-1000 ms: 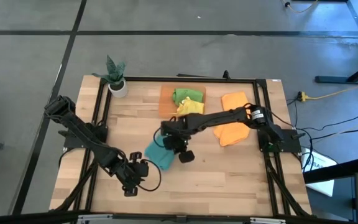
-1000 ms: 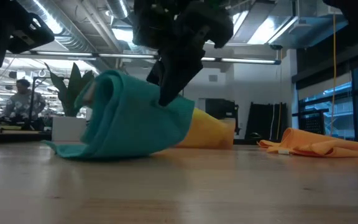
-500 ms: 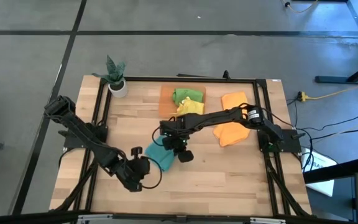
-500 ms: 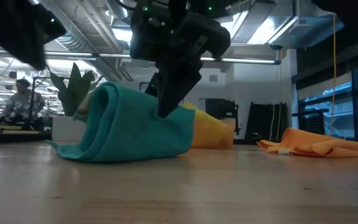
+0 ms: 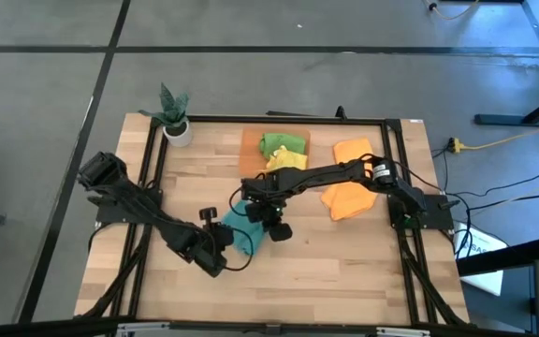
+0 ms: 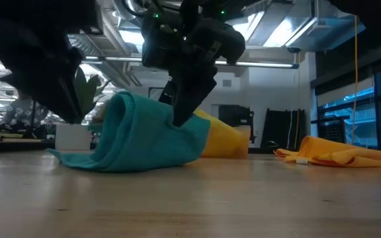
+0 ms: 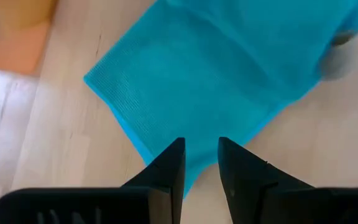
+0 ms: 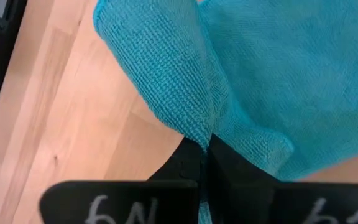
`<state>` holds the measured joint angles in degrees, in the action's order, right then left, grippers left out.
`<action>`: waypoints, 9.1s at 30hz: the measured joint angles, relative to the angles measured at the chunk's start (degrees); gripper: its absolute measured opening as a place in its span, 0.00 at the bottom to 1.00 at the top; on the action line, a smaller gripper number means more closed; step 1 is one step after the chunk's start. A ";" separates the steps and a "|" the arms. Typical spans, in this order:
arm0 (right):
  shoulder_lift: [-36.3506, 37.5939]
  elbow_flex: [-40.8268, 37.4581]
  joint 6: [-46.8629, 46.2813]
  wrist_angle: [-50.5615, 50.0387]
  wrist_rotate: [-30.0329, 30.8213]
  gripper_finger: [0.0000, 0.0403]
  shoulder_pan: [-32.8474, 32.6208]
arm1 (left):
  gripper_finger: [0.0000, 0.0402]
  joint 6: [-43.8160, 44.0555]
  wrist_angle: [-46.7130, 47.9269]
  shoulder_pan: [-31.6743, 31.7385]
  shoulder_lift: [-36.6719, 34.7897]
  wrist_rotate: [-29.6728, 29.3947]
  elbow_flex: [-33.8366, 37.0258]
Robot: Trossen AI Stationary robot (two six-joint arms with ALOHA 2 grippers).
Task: Roll microfiber towels into tight, uniform cylinder then place into a basket
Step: Roll the blue microfiber cloth
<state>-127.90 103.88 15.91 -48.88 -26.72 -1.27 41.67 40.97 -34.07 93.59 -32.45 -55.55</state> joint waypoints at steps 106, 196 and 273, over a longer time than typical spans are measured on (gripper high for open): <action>-7.76 -0.02 -14.28 1.39 -11.54 0.21 4.84 | 0.21 -10.45 -5.59 -5.40 -2.48 4.55 0.09; -6.69 1.85 8.77 5.53 24.90 0.40 -7.66 | 0.21 -5.98 -4.13 -7.32 -2.41 3.96 0.09; -13.90 12.56 2.25 -8.21 -13.42 0.07 4.87 | 0.21 -6.25 -4.47 -5.97 -2.41 4.01 0.07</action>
<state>-141.80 116.43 18.15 -57.10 -40.14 3.60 35.42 36.50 -40.03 91.18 -28.45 -55.48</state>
